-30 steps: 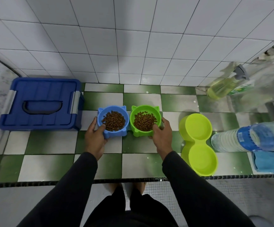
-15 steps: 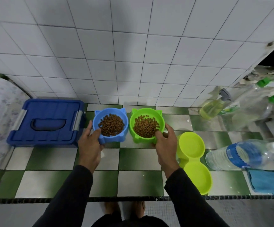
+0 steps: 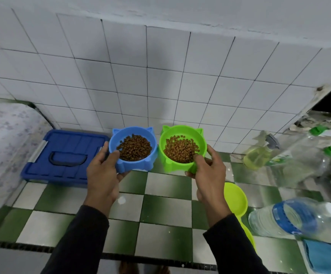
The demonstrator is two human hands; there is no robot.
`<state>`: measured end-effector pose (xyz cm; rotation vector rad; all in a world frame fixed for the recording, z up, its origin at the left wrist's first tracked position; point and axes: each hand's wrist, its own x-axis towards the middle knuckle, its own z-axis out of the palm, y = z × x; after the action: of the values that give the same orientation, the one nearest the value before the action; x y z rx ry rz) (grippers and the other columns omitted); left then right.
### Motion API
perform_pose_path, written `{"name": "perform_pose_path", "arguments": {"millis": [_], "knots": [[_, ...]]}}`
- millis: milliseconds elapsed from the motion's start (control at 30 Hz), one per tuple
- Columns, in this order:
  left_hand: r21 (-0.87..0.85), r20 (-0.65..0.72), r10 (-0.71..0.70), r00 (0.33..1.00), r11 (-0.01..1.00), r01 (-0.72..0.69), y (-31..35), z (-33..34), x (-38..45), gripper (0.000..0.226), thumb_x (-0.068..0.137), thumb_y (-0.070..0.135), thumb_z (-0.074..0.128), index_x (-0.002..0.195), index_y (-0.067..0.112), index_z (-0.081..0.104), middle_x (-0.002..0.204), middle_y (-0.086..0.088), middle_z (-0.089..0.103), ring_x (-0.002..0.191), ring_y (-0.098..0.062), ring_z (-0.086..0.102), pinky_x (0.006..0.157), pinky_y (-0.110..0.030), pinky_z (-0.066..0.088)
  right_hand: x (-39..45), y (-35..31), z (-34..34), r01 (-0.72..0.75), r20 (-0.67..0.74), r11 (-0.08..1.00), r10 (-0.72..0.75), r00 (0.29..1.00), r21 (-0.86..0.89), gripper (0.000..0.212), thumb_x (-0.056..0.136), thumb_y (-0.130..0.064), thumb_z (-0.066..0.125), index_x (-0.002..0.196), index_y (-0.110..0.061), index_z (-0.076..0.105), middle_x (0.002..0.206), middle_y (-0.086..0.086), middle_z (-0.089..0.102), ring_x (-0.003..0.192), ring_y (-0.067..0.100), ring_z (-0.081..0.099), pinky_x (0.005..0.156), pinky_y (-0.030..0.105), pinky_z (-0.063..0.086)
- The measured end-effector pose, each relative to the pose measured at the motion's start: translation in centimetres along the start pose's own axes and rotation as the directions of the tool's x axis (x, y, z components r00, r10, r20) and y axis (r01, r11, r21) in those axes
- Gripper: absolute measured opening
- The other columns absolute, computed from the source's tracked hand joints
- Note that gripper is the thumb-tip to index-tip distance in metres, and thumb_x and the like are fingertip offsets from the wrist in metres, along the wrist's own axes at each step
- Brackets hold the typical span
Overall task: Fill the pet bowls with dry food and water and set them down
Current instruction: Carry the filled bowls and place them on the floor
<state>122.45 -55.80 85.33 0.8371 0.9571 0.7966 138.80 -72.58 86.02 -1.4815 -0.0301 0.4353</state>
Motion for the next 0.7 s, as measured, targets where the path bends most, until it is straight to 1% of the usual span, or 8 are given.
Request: {"name": "perform_pose_path", "arguments": {"millis": [133, 233, 333, 500, 600, 700], "knots": [[-0.048, -0.028, 0.016, 0.999, 0.999, -0.017, 0.7, -0.1, -0.7, 0.046, 0.101, 0.013, 0.06, 0.146, 0.024, 0.057, 0.139, -0.004, 0.064, 0.122, -0.029, 0.065, 0.08, -0.045, 0.063, 0.0, -1.1, 0.2, 0.015, 0.029, 1.0, -0.016, 0.999, 0.016, 0.044, 0.094, -0.012, 0.064, 0.134, -0.03, 0.061, 0.102, 0.004, 0.07, 0.086, 0.021, 0.07, 0.058, 0.032, 0.058], [-0.077, -0.053, 0.031, 0.998, 0.996, -0.035, 1.2, -0.6, -1.1, 0.045, 0.1, 0.013, 0.062, 0.143, 0.026, 0.06, 0.134, -0.003, 0.068, 0.118, -0.029, 0.068, 0.08, -0.045, 0.063, -0.1, -1.9, 0.7, 0.031, 0.05, 0.999, -0.032, 0.998, 0.023, 0.043, 0.093, -0.011, 0.064, 0.132, -0.03, 0.061, 0.1, 0.006, 0.069, 0.082, 0.019, 0.069, 0.058, 0.034, 0.059], [-0.101, -0.086, 0.035, 0.996, 0.994, -0.043, 1.7, -1.5, -1.5, 0.044, 0.1, 0.013, 0.063, 0.141, 0.029, 0.062, 0.13, -0.001, 0.071, 0.115, -0.028, 0.07, 0.082, -0.048, 0.063, -0.5, -2.5, 1.6, 0.059, 0.082, 0.998, -0.06, 0.995, 0.011, 0.045, 0.093, -0.011, 0.064, 0.135, -0.027, 0.06, 0.101, 0.009, 0.069, 0.079, 0.016, 0.069, 0.059, 0.036, 0.06], [-0.162, -0.138, 0.065, 0.988, 0.983, -0.087, 3.3, -3.9, -2.2, 0.048, 0.099, 0.012, 0.064, 0.145, 0.028, 0.057, 0.117, 0.006, 0.077, 0.104, -0.022, 0.076, 0.076, -0.045, 0.063, -1.8, -3.0, 3.8, 0.088, 0.157, 0.996, -0.085, 0.984, -0.016, 0.047, 0.094, -0.012, 0.064, 0.138, -0.028, 0.058, 0.097, 0.004, 0.07, 0.073, 0.008, 0.07, 0.059, 0.036, 0.061], [-0.167, -0.169, 0.096, 0.981, 0.978, -0.124, 4.6, -5.9, -2.9, 0.051, 0.1, 0.011, 0.064, 0.147, 0.027, 0.055, 0.115, 0.004, 0.077, 0.101, -0.021, 0.076, 0.072, -0.041, 0.063, -3.3, -3.0, 5.8, 0.077, 0.197, 0.997, -0.074, 0.978, -0.01, 0.047, 0.094, -0.014, 0.065, 0.137, -0.03, 0.058, 0.103, 0.005, 0.07, 0.078, 0.011, 0.071, 0.058, 0.031, 0.059], [-0.162, -0.199, 0.119, 0.973, 0.975, -0.152, 5.9, -8.6, -3.7, 0.048, 0.1, 0.011, 0.063, 0.145, 0.026, 0.058, 0.12, 0.001, 0.076, 0.105, -0.023, 0.075, 0.071, -0.04, 0.063, -5.2, -2.8, 8.2, 0.066, 0.255, 0.998, -0.064, 0.965, 0.0, 0.045, 0.094, -0.015, 0.065, 0.136, -0.03, 0.058, 0.109, 0.006, 0.068, 0.089, 0.018, 0.072, 0.058, 0.028, 0.057]]}}
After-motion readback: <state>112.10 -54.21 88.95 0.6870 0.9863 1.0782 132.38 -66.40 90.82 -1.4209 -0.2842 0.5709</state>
